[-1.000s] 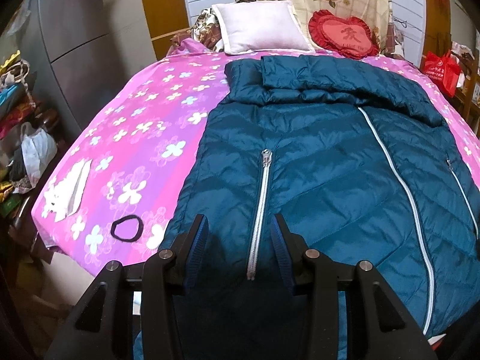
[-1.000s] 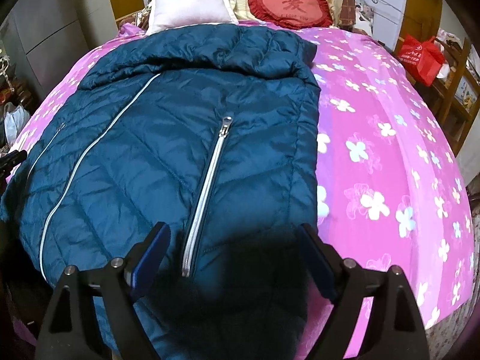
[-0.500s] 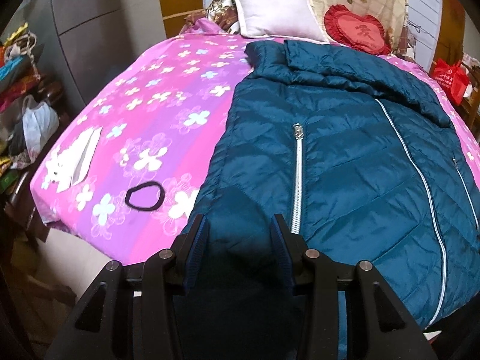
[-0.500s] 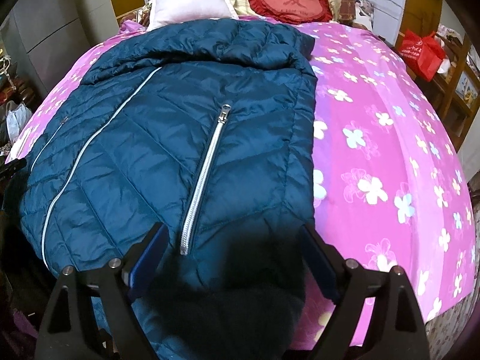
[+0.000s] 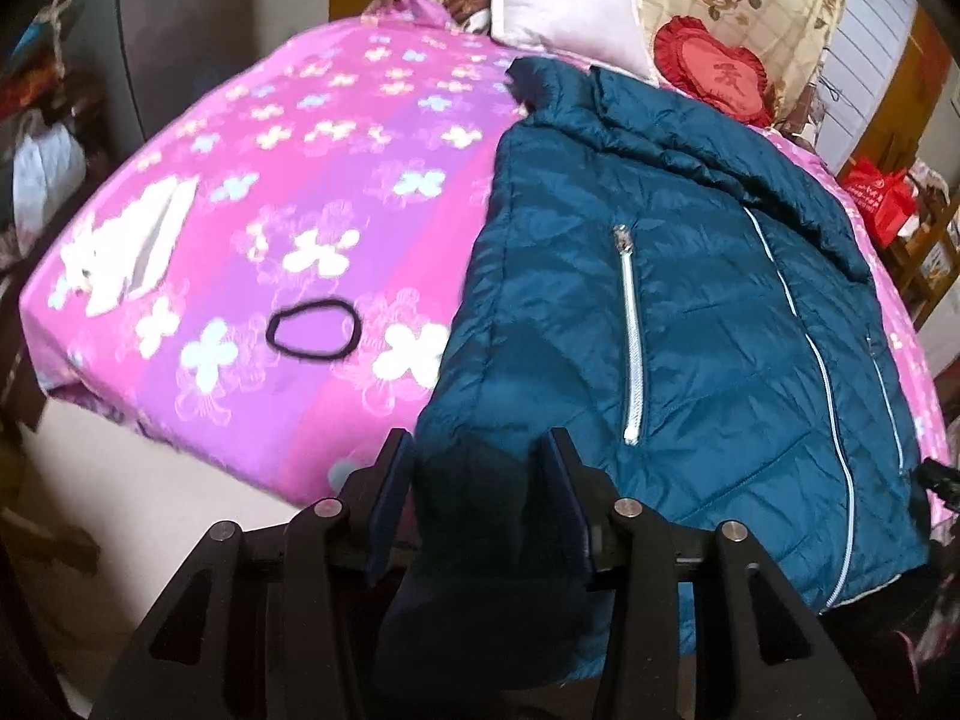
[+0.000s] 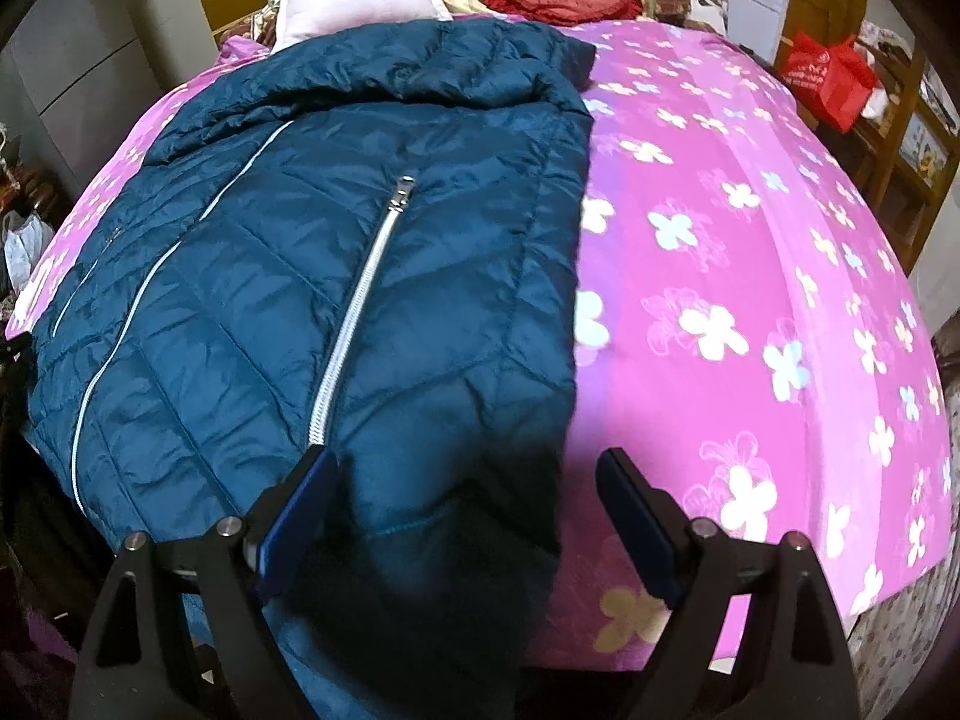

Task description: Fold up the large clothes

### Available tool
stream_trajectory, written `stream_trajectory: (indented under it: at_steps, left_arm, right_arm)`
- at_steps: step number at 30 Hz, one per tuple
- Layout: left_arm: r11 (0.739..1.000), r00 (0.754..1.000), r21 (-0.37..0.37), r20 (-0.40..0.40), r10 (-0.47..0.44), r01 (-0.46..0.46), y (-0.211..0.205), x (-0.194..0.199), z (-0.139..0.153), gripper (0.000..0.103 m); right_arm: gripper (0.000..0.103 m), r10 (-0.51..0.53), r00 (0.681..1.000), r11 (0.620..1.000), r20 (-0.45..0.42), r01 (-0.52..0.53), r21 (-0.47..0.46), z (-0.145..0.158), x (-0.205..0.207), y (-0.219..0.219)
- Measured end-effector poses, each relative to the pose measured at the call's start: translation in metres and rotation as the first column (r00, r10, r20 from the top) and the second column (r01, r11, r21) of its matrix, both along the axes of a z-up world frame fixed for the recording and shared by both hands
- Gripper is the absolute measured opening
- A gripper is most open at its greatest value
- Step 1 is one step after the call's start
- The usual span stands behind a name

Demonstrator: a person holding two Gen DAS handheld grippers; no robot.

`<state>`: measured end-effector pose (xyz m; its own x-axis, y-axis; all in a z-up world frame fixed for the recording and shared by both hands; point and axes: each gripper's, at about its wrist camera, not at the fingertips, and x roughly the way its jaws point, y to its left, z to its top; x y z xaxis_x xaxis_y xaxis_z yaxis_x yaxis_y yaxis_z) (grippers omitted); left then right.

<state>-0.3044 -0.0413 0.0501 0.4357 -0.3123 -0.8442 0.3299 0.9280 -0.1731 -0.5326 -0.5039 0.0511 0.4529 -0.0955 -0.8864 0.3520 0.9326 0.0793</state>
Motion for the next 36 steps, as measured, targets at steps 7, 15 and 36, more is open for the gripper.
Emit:
stream_trajectory:
  at_steps: [7, 15, 36]
  left_arm:
    - [1.000, 0.999, -0.019, -0.044, 0.013, -0.014, 0.005, 0.002, -0.012, 0.031]
    - [1.000, 0.998, -0.020, -0.064, 0.002, -0.003, 0.003, 0.002, -0.019, 0.034]
    - [0.994, 0.994, 0.032, -0.036, -0.102, 0.104, -0.015, -0.011, -0.024, 0.051]
  right_arm:
    - [0.091, -0.039, 0.999, 0.998, -0.003, 0.039, 0.057, -0.008, -0.010, -0.013]
    - [0.091, -0.031, 0.999, 0.996, -0.010, 0.032, 0.082, -0.012, -0.014, -0.014]
    - [0.096, 0.020, 0.999, 0.971, 0.048, -0.031, 0.237, -0.021, -0.020, 0.004]
